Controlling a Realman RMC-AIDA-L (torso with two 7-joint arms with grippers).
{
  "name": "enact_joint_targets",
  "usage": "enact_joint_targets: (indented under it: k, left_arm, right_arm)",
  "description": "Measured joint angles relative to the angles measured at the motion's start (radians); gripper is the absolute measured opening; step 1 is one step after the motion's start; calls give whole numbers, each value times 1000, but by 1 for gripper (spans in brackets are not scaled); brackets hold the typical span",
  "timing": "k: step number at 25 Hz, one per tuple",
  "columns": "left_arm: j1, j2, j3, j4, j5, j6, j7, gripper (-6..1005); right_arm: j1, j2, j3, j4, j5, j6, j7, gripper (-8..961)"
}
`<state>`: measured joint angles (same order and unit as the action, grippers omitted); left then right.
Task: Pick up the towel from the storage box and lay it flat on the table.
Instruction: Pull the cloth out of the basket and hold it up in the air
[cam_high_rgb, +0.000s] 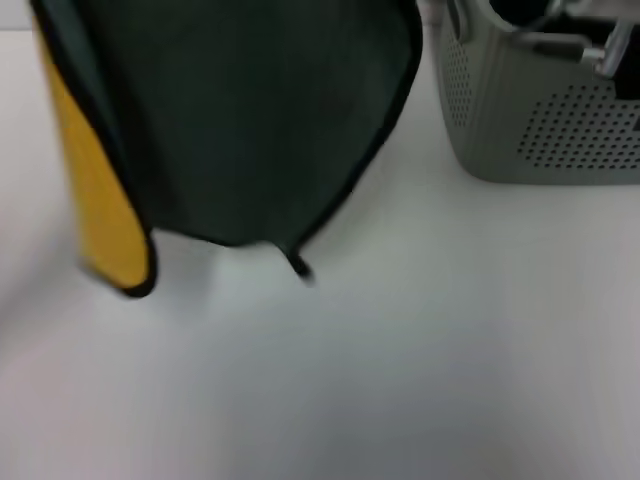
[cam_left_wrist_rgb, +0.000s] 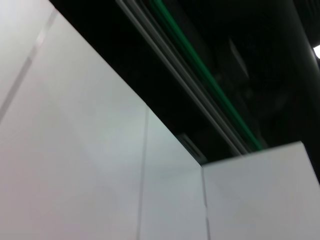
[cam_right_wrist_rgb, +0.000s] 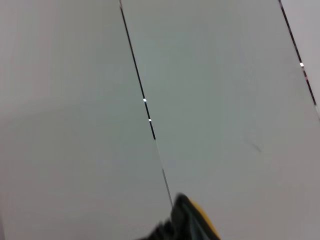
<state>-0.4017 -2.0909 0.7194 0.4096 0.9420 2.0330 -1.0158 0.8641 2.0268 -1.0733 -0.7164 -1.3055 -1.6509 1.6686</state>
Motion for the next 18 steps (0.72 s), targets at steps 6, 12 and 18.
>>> enact_joint_targets:
  k: [6,12,18]
  left_arm:
    - [6,2,0,68,-70,1,-49,20]
    - [11,8,2,194,-81,1,-109,19]
    - [14,15,-6,217,-122,0,-138,18]
  right_arm:
    - [-15,1,-81,42,24,5,-67,56]
    - [-30,1,-156,45,25,29,-124,169]
    - [-88,1,-297,33,28,51,-280,363]
